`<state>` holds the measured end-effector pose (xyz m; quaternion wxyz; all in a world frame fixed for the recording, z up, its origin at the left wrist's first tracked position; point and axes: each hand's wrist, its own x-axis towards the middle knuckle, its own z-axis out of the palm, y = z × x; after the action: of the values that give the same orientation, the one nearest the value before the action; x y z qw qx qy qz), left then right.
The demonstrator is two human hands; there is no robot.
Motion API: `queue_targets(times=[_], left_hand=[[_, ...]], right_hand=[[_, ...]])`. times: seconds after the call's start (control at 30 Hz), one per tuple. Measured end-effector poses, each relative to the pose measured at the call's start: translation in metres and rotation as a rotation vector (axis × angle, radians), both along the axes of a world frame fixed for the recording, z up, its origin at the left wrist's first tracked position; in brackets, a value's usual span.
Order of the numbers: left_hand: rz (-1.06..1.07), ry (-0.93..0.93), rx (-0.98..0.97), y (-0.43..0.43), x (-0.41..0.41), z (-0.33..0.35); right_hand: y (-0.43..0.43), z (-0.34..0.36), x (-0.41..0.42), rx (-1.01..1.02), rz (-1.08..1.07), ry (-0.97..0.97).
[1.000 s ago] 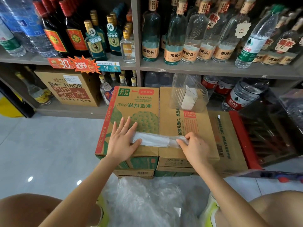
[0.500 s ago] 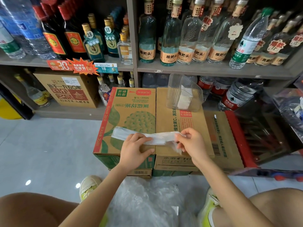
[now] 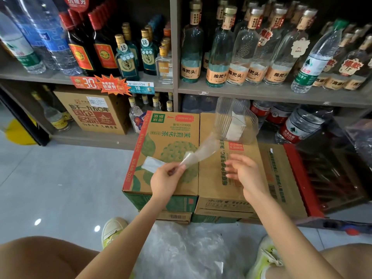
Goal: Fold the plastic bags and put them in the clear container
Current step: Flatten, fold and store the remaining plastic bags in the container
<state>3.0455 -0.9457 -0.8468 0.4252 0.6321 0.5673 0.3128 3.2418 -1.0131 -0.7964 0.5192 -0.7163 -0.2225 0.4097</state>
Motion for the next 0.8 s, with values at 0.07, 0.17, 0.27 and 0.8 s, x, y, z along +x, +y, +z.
queue_targets(times=[0.07,0.17,0.27,0.8], left_hand=[[0.008,-0.08,-0.071,0.001,-0.001,0.003],[-0.005,-0.137,-0.115,0.004,-0.005,0.0],[-0.036,-0.202,-0.155,0.006,-0.011,-0.001],[-0.254,-0.375,-0.295,0.009,-0.035,0.01]], right_hand=[[0.003,-0.007,-0.009,-0.038,0.112,0.018],[0.015,-0.014,-0.034,-0.01,0.255,0.128],[0.031,-0.017,-0.053,0.033,0.252,0.202],[0.034,-0.021,-0.055,0.088,0.426,0.054]])
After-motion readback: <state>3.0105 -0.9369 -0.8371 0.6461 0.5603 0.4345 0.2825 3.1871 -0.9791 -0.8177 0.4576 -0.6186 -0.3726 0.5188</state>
